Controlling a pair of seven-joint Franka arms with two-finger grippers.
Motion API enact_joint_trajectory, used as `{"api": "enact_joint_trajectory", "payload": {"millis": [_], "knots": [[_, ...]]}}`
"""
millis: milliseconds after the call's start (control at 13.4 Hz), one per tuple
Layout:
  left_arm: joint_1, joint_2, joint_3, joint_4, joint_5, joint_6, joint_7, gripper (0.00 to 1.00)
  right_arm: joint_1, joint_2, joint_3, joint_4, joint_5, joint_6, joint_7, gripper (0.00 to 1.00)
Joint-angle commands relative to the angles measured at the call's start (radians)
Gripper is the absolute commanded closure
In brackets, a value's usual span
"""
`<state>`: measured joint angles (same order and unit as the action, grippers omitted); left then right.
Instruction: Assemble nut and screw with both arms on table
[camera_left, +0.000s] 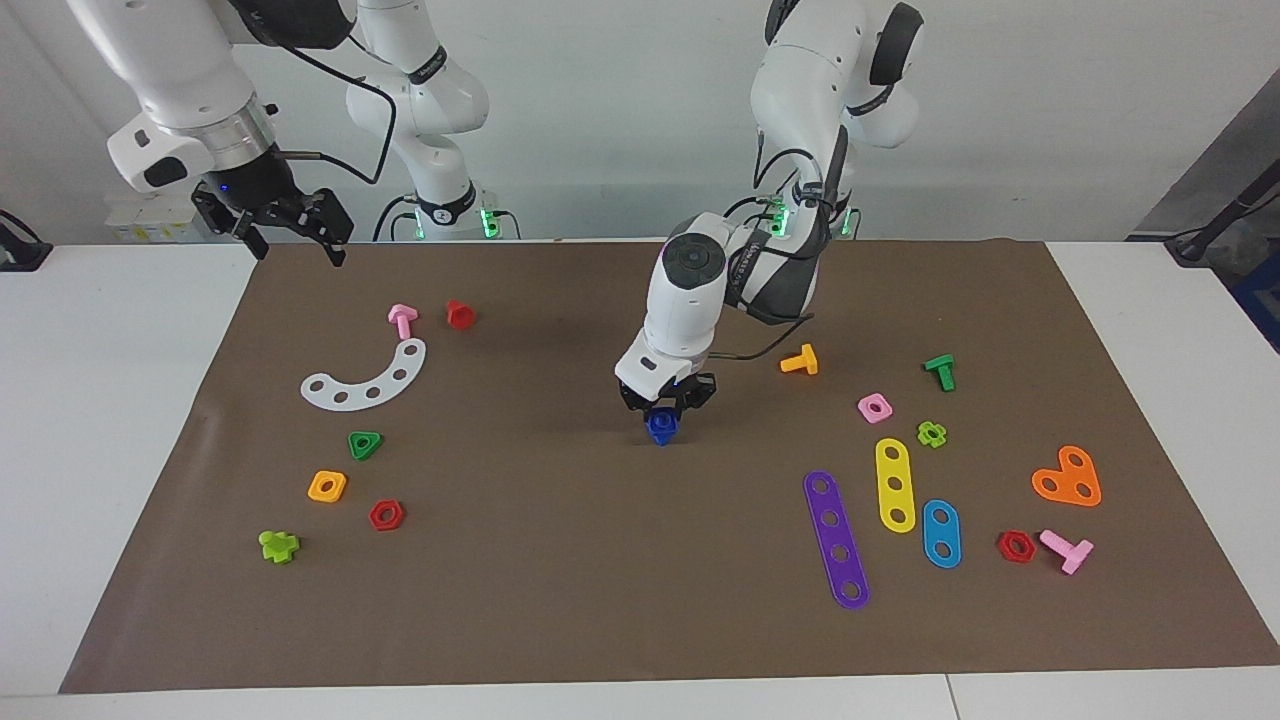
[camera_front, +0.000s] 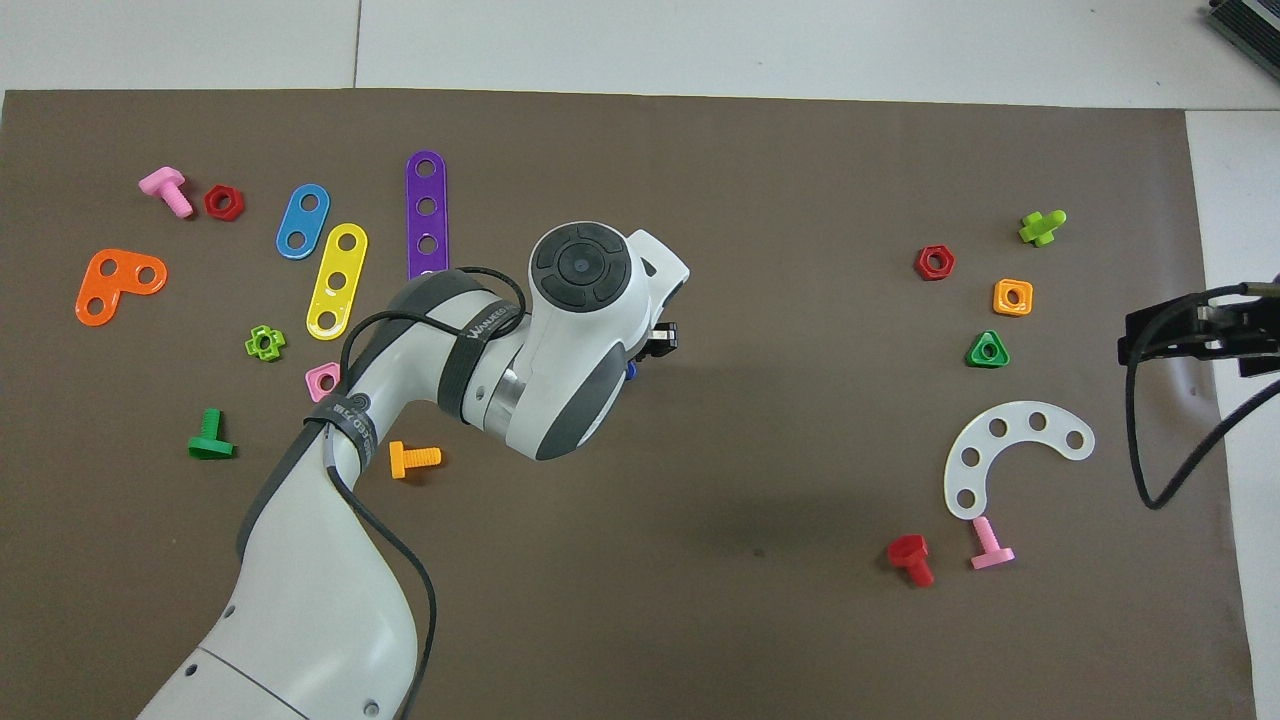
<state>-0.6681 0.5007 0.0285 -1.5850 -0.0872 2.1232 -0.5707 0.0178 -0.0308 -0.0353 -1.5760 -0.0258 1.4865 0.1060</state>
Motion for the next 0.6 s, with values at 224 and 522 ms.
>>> {"api": "enact_joint_trajectory", "payload": {"millis": [224, 522], "knots": [[-0.024, -0.01, 0.021, -0.044, 0.035, 0.011, -0.012, 0.73, -0.015, -0.015, 0.003, -0.015, 0.003, -0.009, -0.035, 0.0], [-0.022, -0.007, 0.018, 0.006, 0.02, -0.045, -0.034, 0.73, -0.015, -0.015, 0.003, -0.015, 0.003, -0.009, -0.035, 0.0]]}}
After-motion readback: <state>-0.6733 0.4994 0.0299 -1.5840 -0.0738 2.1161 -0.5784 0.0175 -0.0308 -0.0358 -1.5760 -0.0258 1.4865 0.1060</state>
